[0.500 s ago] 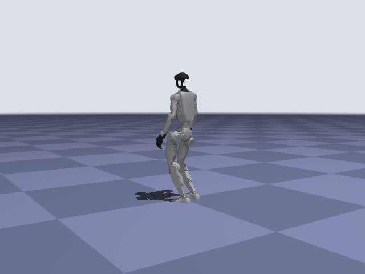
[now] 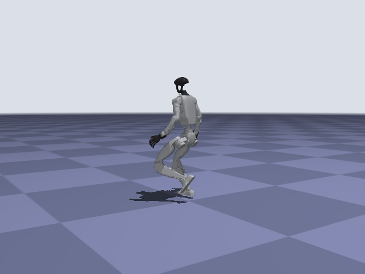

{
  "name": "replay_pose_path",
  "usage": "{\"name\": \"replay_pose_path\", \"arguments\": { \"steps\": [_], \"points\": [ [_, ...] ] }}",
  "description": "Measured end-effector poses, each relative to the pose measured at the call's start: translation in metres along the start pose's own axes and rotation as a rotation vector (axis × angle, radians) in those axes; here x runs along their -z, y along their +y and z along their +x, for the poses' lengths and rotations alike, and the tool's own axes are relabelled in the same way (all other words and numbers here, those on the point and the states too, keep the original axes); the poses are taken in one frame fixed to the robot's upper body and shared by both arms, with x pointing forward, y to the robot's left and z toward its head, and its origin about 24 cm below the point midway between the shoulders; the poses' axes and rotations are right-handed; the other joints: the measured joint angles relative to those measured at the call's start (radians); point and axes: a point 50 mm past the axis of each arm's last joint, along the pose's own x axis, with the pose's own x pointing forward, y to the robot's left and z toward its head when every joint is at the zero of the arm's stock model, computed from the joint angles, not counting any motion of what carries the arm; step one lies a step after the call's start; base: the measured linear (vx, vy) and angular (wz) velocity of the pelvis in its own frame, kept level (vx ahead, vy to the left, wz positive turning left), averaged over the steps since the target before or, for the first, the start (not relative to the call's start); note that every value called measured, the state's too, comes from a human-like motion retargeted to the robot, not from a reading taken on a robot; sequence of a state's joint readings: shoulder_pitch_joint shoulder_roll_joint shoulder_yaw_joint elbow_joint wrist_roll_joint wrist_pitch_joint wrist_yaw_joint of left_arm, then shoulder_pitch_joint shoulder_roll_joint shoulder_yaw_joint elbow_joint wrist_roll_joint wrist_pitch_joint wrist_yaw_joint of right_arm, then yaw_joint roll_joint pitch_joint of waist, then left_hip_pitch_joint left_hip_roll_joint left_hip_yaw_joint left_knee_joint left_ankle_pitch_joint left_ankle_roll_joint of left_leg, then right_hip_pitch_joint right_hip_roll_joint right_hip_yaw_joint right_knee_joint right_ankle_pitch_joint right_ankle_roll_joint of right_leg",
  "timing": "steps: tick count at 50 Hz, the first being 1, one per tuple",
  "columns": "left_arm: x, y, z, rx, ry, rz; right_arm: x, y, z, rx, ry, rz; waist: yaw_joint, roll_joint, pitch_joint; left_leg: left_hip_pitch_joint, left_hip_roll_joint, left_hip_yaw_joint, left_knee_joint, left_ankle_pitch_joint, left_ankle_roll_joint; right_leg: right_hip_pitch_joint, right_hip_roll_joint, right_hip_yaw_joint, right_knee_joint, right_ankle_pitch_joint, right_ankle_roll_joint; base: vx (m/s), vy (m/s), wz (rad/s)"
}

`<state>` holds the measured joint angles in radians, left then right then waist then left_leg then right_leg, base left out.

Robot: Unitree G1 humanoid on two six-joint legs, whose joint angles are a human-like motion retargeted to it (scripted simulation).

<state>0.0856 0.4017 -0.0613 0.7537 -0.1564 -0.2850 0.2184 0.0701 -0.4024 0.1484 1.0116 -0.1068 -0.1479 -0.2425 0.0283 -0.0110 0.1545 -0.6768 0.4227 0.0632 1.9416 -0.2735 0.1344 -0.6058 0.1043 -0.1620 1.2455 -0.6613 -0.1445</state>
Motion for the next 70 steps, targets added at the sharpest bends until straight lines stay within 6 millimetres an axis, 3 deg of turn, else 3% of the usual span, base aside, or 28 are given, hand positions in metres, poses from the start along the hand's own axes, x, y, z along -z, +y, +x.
{"name": "replay_pose_path", "arguments": {
  "steps": [3, 5, 7, 8, 10, 12, 15, 18, 20, 21, 23, 26, 28, 30, 33, 35, 36, 39, 42, 45, 47, 50, 54, 58, 62, 65, 67, 70],
  "points": [
    [0.008, 0.010, -0.007, -0.053, 0.004, 0.043, -0.048, -0.046, 0.014, 0.166, -0.186, -0.098, 0.095, -0.097, 0.107, -0.634, -0.075, -0.106, 0.429, -0.055, 0.045, 0.169, -0.074, 0.051, 0.014, -0.098, -0.046, 0.18, -0.55, 0.15],
    [0.010, 0.022, -0.012, -0.106, -0.010, 0.059, -0.079, -0.066, 0.016, 0.255, -0.295, -0.120, 0.136, -0.155, 0.294, -0.874, -0.071, 0.049, 0.425, -0.165, 0.096, 0.412, -0.182, 0.048, -0.004, -0.164, -0.014, 0.25, -0.22, 0.42],
    [0.041, 0.030, -0.038, -0.131, 0.073, 0.094, -0.075, -0.057, 0.008, 0.232, -0.330, -0.123, 0.194, -0.178, 0.366, -0.880, -0.019, 0.303, 0.229, -0.326, 0.124, 0.629, -0.255, 0.065, -0.060, -0.188, 0.063, 0.27, 0.07, -0.87],
    [0.053, 0.032, -0.049, -0.143, 0.113, 0.104, -0.071, -0.049, 0.005, 0.208, -0.333, -0.100, 0.210, -0.185, 0.366, -0.890, -0.019, 0.382, 0.133, -0.351, 0.124, 0.683, -0.274, 0.072, -0.075, -0.194, 0.096, 0.21, 0.13, -0.80],
    [0.056, 0.034, -0.053, -0.179, 0.127, 0.091, -0.068, -0.035, 0.003, 0.173, -0.311, -0.013, 0.224, -0.173, 0.366, -0.889, -0.045, 0.421, 0.020, -0.337, 0.114, 0.705, -0.244, 0.074, -0.092, -0.199, 0.117, 0.14, 0.09, -0.17],
    [0.050, 0.030, -0.049, -0.203, 0.115, 0.067, -0.047, -0.015, 0.004, 0.123, -0.191, 0.039, 0.207, -0.148, 0.244, -0.846, -0.075, 0.336, 0.011, -0.263, 0.088, 0.574, -0.142, 0.080, -0.099, -0.178, 0.089, 0.06, 0.03, 0.21],
    [0.056, 0.019, -0.056, -0.189, 0.152, 0.041, 0.026, 0.021, -0.015, -0.001, 0.112, 0.024, 0.173, -0.131, 0.023, -0.521, -0.112, 0.208, 0.013, -0.138, 0.060, 0.396, -0.034, 0.117, -0.125, -0.130, 0.063, -0.07, 0.10, -0.38],
    [0.050, 0.010, -0.048, -0.156, 0.147, 0.034, 0.087, 0.026, -0.041, -0.052, 0.378, 0.005, 0.136, -0.067, -0.061, -0.041, -0.168, 0.124, -0.124, -0.105, 0.018, 0.291, 0.042, 0.148, -0.149, -0.061, 0.063, -0.29, 0.30, -0.81],
    [0.043, 0.005, -0.038, -0.142, 0.126, 0.034, 0.107, 0.016, -0.051, -0.026, 0.472, -0.009, 0.096, -0.021, -0.074, 0.249, -0.213, 0.124, -0.316, -0.143, -0.022, 0.227, 0.077, 0.150, -0.162, -0.006, 0.087, -0.47, 0.38, -0.50],
    [0.038, 0.001, -0.033, -0.134, 0.112, 0.036, 0.107, 0.010, -0.048, -0.008, 0.478, -0.007, 0.071, -0.020, -0.071, 0.340, -0.252, 0.140, -0.446, -0.192, -0.035, 0.191, 0.074, 0.161, -0.159, 0.016, 0.121, -0.56, 0.35, -0.11],
    [0.027, -0.007, -0.020, -0.110, 0.084, 0.046, 0.094, -0.002, -0.035, 0.024, 0.436, 0.008, 0.027, -0.042, -0.055, 0.456, -0.347, 0.182, -0.709, -0.298, -0.039, 0.107, 0.017, 0.185, -0.142, 0.026, 0.192, -0.65, 0.29, 0.22],
    [0.026, -0.017, -0.014, -0.068, 0.107, 0.067, 0.042, -0.011, -0.005, 0.040, 0.249, 0.041, -0.006, -0.098, -0.033, 0.459, -0.466, 0.264, -0.973, -0.377, -0.009, 0.040, -0.175, 0.152, 0.036, -0.060, 0.209, -0.80, 0.21, 0.41],
    [0.038, -0.018, -0.018, -0.048, 0.176, 0.066, -0.002, -0.017, 0.013, 0.046, 0.095, 0.066, -0.031, -0.164, -0.059, 0.419, -0.592, 0.299, -1.163, -0.322, 0.011, 0.064, -0.325, 0.165, 0.192, -0.086, 0.207, -0.91, 0.15, 0.96],
    [0.057, -0.011, -0.027, -0.056, 0.264, 0.057, -0.043, -0.020, 0.022, 0.059, -0.047, 0.098, -0.037, -0.229, -0.097, 0.363, -0.699, 0.324, -1.337, -0.221, 0.013, 0.164, -0.396, 0.196, 0.239, -0.085, 0.224, -0.96, 0.13, 1.29],
    [0.073, 0.012, -0.037, -0.169, 0.341, 0.019, -0.101, -0.030, 0.027, 0.120, -0.251, 0.149, -0.004, -0.256, -0.126, 0.277, -0.756, 0.337, -1.567, -0.111, -0.019, 0.321, -0.335, 0.202, 0.026, -0.164, 0.210, -1.01, 0.11, 1.05],
    [0.072, 0.027, -0.035, -0.259, 0.338, -0.016, -0.136, -0.043, 0.025, 0.178, -0.383, 0.177, 0.024, -0.187, -0.147, 0.191, -0.681, 0.346, -1.706, -0.089, -0.052, 0.291, -0.234, 0.156, -0.161, -0.211, 0.137, -1.08, 0.11, 0.73],
    [0.073, 0.030, -0.036, -0.283, 0.342, -0.028, -0.141, -0.046, 0.024, 0.191, -0.406, 0.189, 0.026, -0.190, -0.138, 0.168, -0.667, 0.374, -1.686, -0.098, -0.055, 0.271, -0.259, 0.131, -0.197, -0.211, 0.126, -1.07, 0.08, 0.88],
    [0.069, 0.042, -0.034, -0.332, 0.321, -0.054, -0.145, -0.050, 0.021, 0.197, -0.442, 0.213, 0.022, -0.208, -0.124, 0.124, -0.603, 0.431, -1.461, -0.173, -0.028, 0.203, -0.333, 0.073, -0.236, -0.211, 0.122, -0.89, 0.05, 1.12],
    [0.058, 0.055, -0.026, -0.336, 0.269, -0.030, -0.130, -0.041, 0.019, 0.149, -0.407, 0.208, 0.012, -0.225, -0.113, 0.142, -0.466, 0.439, -0.972, -0.331, 0.033, 0.134, -0.371, 0.047, -0.202, -0.190, 0.138, -0.75, 0.10, 0.73],
    [0.039, 0.073, -0.014, -0.323, 0.206, 0.011, -0.110, -0.025, 0.019, 0.079, -0.331, 0.212, 0.047, -0.120, -0.116, 0.271, -0.212, 0.316, -0.619, -0.448, 0.009, 0.096, -0.208, -0.018, -0.251, -0.123, 0.105, -0.73, 0.13, -0.27],
    [0.030, 0.064, -0.006, -0.276, 0.176, 0.007, -0.090, -0.019, 0.019, 0.056, -0.258, 0.204, 0.057, -0.034, -0.113, 0.434, -0.140, 0.251, -0.664, -0.446, -0.068, 0.087, -0.127, -0.063, -0.321, -0.043, 0.095, -0.77, 0.17, -0.23],
    [0.010, 0.040, 0.008, -0.181, 0.102, -0.001, -0.069, -0.012, 0.020, 0.043, -0.157, 0.212, 0.010, -0.037, -0.086, 0.626, -0.264, 0.224, -0.960, -0.497, -0.117, 0.015, -0.196, -0.083, -0.274, -0.004, 0.135, -0.77, 0.24, 0.51],
    [-0.019, 0.009, 0.025, -0.072, 0.003, 0.010, -0.065, 0.004, 0.021, -0.001, -0.099, 0.263, -0.038, -0.183, -0.018, 0.709, -0.546, 0.249, -1.399, -0.491, -0.054, -0.159, -0.420, -0.006, -0.165, -0.077, 0.206, -0.76, 0.28, 0.52],
    [-0.014, -0.005, 0.025, -0.022, 0.036, 0.032, -0.069, 0.029, 0.017, -0.094, -0.100, 0.273, -0.039, -0.252, 0.039, 0.671, -0.652, 0.258, -1.497, -0.477, -0.014, -0.193, -0.515, 0.054, 0.067, -0.106, 0.201, -0.63, 0.23, 0.14],
    [0.002, 0.001, 0.020, -0.033, 0.106, 0.042, -0.072, 0.042, 0.011, -0.172, -0.139, 0.251, -0.019, -0.313, 0.024, 0.574, -0.727, 0.240, -1.520, -0.439, 0.013, -0.072, -0.512, 0.122, 0.188, -0.132, 0.208, -0.45, 0.14, 0.39],
    [0.018, 0.013, 0.012, -0.071, 0.161, 0.018, -0.075, 0.047, 0.007, -0.208, -0.180, 0.223, 0.007, -0.350, -0.024, 0.522, -0.760, 0.245, -1.583, -0.369, 0.019, 0.074, -0.475, 0.138, 0.064, -0.150, 0.241, -0.34, 0.05, 0.26],
    [0.027, 0.018, 0.005, -0.102, 0.189, -0.008, -0.079, 0.046, 0.006, -0.203, -0.211, 0.215, 0.041, -0.343, -0.049, 0.455, -0.723, 0.276, -1.525, -0.370, 0.013, 0.161, -0.422, 0.133, -0.086, -0.159, 0.251, -0.32, 0.00, -0.14],
    [0.038, 0.021, -0.002, -0.141, 0.222, -0.053, -0.090, 0.038, 0.007, -0.169, -0.273, 0.212, 0.091, -0.287, -0.093, 0.308, -0.594, 0.322, -1.341, -0.416, -0.002, 0.219, -0.309, 0.110, -0.289, -0.164, 0.230, -0.31, -0.03, -0.47]
  ]
}}
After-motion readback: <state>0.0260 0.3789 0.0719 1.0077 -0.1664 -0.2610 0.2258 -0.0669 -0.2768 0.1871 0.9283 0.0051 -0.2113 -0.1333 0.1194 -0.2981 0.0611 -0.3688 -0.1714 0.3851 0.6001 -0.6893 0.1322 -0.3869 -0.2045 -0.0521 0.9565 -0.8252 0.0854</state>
